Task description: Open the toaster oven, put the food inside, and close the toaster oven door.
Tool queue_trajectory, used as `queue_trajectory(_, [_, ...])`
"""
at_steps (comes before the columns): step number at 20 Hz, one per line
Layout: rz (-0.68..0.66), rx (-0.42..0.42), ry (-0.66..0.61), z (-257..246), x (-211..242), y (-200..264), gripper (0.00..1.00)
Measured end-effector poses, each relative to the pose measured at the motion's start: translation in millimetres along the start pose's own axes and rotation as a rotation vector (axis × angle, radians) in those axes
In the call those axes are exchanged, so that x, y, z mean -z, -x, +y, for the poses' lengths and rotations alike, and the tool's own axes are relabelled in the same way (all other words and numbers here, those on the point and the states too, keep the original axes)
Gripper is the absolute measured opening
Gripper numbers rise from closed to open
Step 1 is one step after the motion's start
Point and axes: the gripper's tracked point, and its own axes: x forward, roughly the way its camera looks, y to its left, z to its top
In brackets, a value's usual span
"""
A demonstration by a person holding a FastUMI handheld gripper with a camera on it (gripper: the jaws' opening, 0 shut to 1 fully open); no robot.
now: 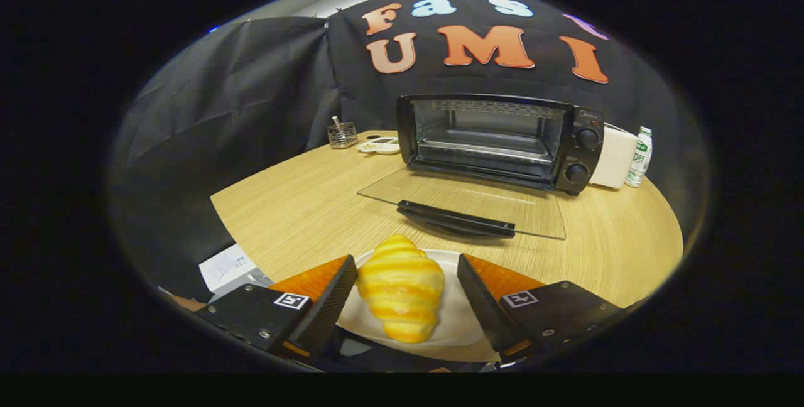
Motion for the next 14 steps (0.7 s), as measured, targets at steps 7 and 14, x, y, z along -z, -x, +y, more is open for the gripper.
queue_trajectory(7, [0.080,0.034,-0.008,-4.3,32.6,-10.2,0.98])
queue_trajectory(14, [0.049,0.037,0.006,-10.2,28.3,-11.3,0.89])
